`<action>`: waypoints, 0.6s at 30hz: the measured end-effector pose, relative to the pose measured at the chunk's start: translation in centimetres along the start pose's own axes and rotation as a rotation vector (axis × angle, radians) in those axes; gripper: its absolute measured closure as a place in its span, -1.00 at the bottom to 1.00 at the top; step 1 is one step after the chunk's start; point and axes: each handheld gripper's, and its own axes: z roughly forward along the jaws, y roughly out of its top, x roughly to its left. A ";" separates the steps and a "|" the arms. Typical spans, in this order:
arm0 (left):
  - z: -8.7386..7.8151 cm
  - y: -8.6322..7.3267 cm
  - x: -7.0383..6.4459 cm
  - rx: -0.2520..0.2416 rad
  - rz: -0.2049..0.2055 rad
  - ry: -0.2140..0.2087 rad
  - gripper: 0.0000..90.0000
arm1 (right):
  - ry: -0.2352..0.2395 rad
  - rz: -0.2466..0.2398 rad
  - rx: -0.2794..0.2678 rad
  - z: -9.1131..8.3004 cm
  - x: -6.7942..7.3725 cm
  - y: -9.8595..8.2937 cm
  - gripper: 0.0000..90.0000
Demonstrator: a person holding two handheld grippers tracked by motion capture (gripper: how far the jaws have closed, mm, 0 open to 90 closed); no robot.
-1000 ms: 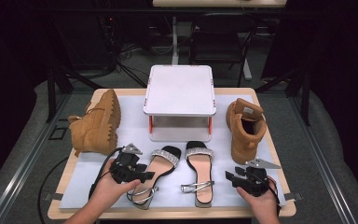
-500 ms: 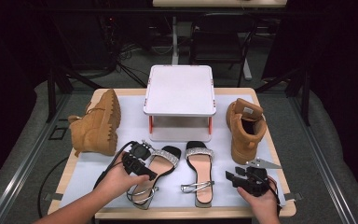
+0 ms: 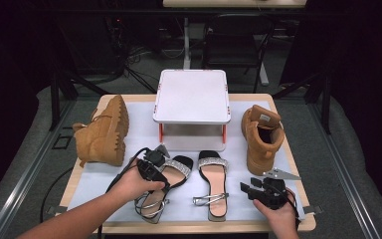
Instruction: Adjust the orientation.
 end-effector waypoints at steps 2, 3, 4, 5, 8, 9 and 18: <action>0.4 0.1 -0.2 0.017 -0.004 0.012 -0.45 | 0.003 0.001 -0.004 0.0 0.0 0.0 0.08; 0.5 0.1 -0.1 0.020 -0.015 0.002 -0.46 | 0.000 0.002 -0.005 -0.1 0.0 0.0 0.08; 0.7 0.2 -0.1 0.028 -0.017 -0.001 -0.44 | 0.002 -0.001 -0.007 -0.1 0.0 0.0 0.08; 0.9 0.2 -0.1 0.038 -0.021 0.000 -0.44 | 0.006 -0.004 -0.007 -0.1 0.0 0.0 0.08; 1.5 0.3 -0.1 0.065 -0.023 -0.013 -0.41 | 0.006 -0.007 -0.009 -0.2 0.0 0.1 0.08; 1.8 0.3 -0.2 0.074 -0.031 -0.025 -0.39 | 0.007 -0.007 -0.007 -0.2 0.1 0.1 0.08; 2.3 0.4 -0.7 0.112 -0.082 -0.002 -0.19 | 0.009 -0.003 -0.009 -0.2 0.0 0.1 0.08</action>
